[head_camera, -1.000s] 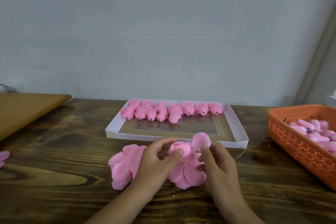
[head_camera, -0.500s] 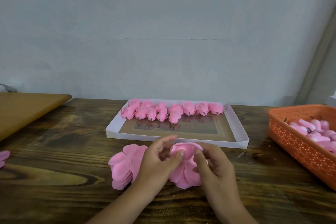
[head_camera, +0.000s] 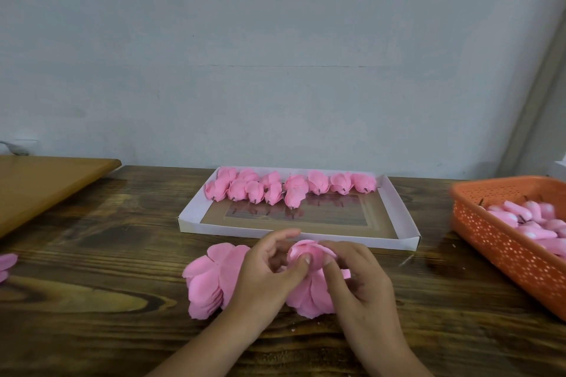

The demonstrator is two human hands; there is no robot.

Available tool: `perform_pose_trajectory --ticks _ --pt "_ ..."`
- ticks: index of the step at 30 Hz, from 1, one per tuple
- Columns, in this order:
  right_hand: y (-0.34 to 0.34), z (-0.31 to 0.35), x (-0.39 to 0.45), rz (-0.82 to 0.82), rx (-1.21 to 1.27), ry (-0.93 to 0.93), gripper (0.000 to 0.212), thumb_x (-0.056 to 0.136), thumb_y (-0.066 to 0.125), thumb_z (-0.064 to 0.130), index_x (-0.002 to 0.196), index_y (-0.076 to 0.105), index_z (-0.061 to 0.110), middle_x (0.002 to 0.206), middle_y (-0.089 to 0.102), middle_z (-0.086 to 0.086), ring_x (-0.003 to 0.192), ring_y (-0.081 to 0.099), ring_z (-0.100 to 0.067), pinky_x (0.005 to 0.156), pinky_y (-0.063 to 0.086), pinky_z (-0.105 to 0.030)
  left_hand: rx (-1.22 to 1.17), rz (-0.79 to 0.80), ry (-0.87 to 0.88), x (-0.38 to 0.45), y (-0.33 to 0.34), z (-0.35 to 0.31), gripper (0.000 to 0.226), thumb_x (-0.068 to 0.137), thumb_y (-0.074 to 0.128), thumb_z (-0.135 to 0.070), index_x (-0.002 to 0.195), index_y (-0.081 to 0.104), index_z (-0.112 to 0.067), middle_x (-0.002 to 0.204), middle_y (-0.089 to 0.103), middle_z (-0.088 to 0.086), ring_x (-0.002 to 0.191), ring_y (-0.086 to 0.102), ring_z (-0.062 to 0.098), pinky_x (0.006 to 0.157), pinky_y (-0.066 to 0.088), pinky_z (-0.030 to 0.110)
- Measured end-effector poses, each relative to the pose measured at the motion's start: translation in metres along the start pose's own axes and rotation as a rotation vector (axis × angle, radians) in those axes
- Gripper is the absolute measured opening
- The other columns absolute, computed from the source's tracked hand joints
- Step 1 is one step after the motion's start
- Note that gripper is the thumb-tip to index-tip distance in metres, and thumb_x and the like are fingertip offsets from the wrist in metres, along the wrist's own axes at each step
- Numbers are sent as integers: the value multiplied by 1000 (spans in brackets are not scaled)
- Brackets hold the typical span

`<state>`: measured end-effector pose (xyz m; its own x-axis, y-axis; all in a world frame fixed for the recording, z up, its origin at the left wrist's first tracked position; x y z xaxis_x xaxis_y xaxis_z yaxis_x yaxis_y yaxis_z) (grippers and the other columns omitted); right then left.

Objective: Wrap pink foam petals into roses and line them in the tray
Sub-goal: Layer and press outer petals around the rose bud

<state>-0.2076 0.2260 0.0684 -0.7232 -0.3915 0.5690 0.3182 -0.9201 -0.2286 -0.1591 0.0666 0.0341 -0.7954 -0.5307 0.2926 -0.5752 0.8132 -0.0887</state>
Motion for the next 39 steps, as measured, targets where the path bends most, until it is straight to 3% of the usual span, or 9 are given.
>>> perform_pose_trajectory --ticks 4,7,15,18,21,26,29,33,39 --pt "1 2 1 0 5 2 23 96 59 26 107 73 41 105 67 13 102 63 -10 73 48 -14 10 19 2 -1 3 2 38 71 77 -37 108 70 -45 105 77 -8 99 73 12 81 59 31" --pt "1 -1 0 12 -8 13 27 94 61 19 106 73 40 103 67 14 102 63 -8 76 48 -14 18 37 8 -3 5 1 37 76 77 -28 112 71 -34 105 77 -5 100 73 14 85 59 38" --pt "5 6 0 47 45 22 21 95 55 44 109 71 43 113 63 17 111 62 -4 75 50 -10 -3 30 16 -2 5 -1 41 68 77 -44 108 72 -36 106 77 -2 101 73 16 89 59 42" --pt "5 5 -1 51 41 15 26 94 54 34 111 73 33 114 65 13 112 61 -5 77 48 -8 -2 26 20 -1 5 0 41 67 77 -48 107 70 -44 107 76 -4 103 72 15 88 59 40" --pt "5 10 0 64 37 -13 21 97 58 27 107 72 38 113 67 12 111 62 -8 78 48 -11 -2 21 19 0 4 0 39 68 78 -45 106 70 -45 106 77 -5 100 73 14 85 60 35" --pt "2 14 0 18 -22 -91 39 90 66 3 101 69 41 106 70 13 102 65 -9 72 51 -14 14 24 35 -1 2 0 41 81 78 -8 105 72 -42 104 76 -7 97 73 11 78 57 23" --pt "-1 10 0 -11 -76 -130 38 88 66 -5 99 74 31 104 71 10 102 66 -11 74 52 -21 65 60 63 -4 5 -4 42 81 78 -12 113 69 -38 103 75 -11 97 72 10 77 56 21" --pt "-6 5 -1 -63 -112 -120 34 86 68 -6 98 77 24 100 70 15 97 65 -5 72 48 -11 102 76 94 -7 8 -8 46 82 77 -11 117 66 -40 104 75 -13 96 72 11 76 57 20" --pt "-7 5 -1 -103 -96 -93 45 87 68 -2 106 69 38 100 66 20 92 66 -1 66 48 -8 130 61 143 -9 8 -14 44 76 75 -21 114 66 -42 102 74 -15 94 72 10 74 58 20"
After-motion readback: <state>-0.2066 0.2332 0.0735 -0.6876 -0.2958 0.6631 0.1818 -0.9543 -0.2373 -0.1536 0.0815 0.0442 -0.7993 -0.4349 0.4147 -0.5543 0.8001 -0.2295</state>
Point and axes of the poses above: each hand's wrist, its own x-axis towards the middle knuckle, its own y-axis out of the palm, z = x × y, the point moved 10 cm from there along x, towards the middle knuckle
